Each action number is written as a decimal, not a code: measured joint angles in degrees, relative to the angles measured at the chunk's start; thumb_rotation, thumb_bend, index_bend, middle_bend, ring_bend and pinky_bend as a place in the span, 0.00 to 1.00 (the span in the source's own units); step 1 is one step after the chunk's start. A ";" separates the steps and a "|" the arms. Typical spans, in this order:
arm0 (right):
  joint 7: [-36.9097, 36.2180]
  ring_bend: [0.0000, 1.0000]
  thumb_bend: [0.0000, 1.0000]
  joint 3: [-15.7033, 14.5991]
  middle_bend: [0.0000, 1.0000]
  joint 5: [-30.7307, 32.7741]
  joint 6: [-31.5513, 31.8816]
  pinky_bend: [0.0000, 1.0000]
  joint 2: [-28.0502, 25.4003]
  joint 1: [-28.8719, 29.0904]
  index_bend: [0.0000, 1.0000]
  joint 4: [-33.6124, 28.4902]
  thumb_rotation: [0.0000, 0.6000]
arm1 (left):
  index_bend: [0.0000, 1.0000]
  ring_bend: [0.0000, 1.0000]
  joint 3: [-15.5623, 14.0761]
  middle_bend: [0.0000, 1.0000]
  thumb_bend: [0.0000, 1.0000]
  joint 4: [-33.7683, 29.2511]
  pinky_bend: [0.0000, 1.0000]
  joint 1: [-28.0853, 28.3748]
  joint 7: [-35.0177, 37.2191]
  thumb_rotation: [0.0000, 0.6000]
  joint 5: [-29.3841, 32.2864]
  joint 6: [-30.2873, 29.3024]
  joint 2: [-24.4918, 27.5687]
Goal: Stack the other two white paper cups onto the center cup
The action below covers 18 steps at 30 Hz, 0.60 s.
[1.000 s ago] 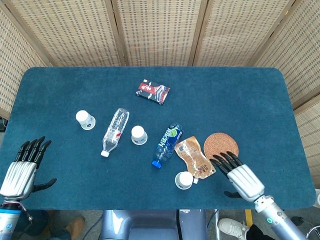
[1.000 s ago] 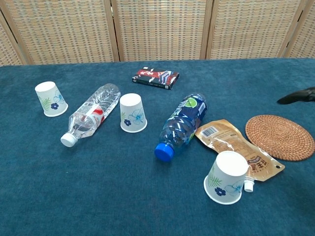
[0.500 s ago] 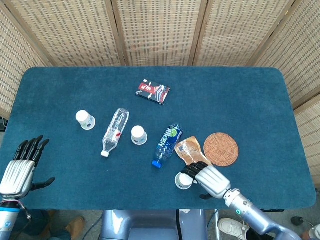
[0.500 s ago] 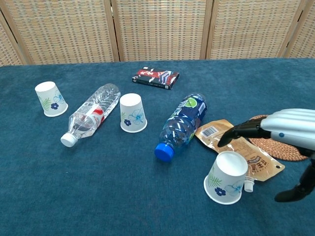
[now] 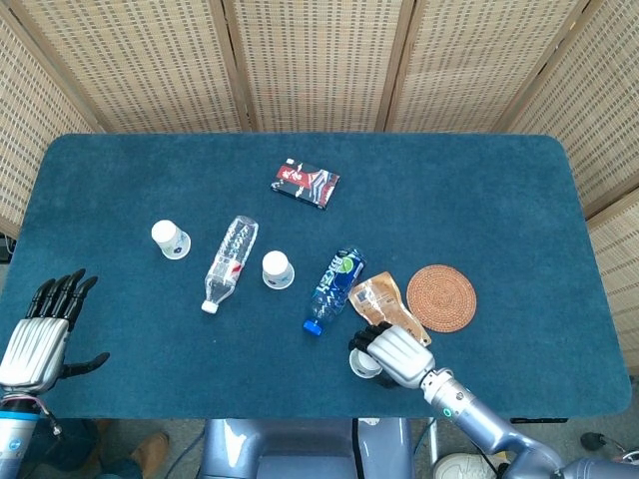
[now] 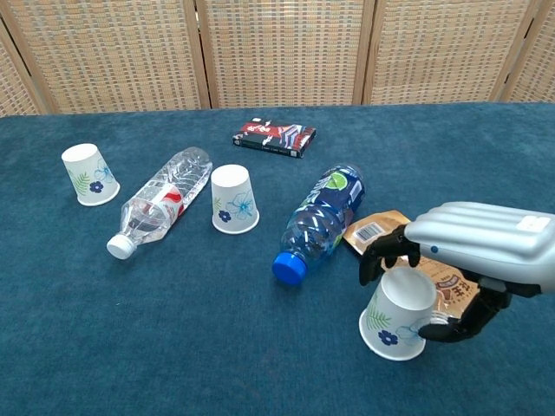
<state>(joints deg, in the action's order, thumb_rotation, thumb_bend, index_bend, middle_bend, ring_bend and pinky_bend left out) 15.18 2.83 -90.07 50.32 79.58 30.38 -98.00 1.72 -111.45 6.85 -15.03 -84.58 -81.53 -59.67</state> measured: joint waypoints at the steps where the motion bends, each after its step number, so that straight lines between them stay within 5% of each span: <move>1: 0.35 0.40 0.48 0.08 0.46 0.42 0.09 0.53 0.19 0.06 0.40 0.28 1.00 | 0.00 0.00 0.02 0.00 0.00 0.00 0.00 0.04 0.00 1.00 0.07 0.05 0.01; 13: 0.81 0.46 0.52 0.80 0.52 2.14 1.47 0.59 -1.02 1.06 0.45 -0.52 1.00 | 0.00 0.00 -0.03 0.00 0.00 -0.01 0.00 0.52 -0.59 1.00 1.10 1.00 -0.17; 18: 0.70 0.46 0.53 3.81 0.52 2.13 2.55 0.59 -3.07 2.55 0.45 -3.10 1.00 | 0.00 0.00 0.38 0.00 0.00 -0.04 0.00 1.16 -1.07 1.00 2.82 2.11 -0.33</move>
<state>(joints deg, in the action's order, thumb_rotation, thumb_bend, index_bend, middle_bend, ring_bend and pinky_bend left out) 15.88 6.64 -87.94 52.87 76.51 32.93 -101.10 2.10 -111.49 8.01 -16.09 -81.76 -79.42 -60.00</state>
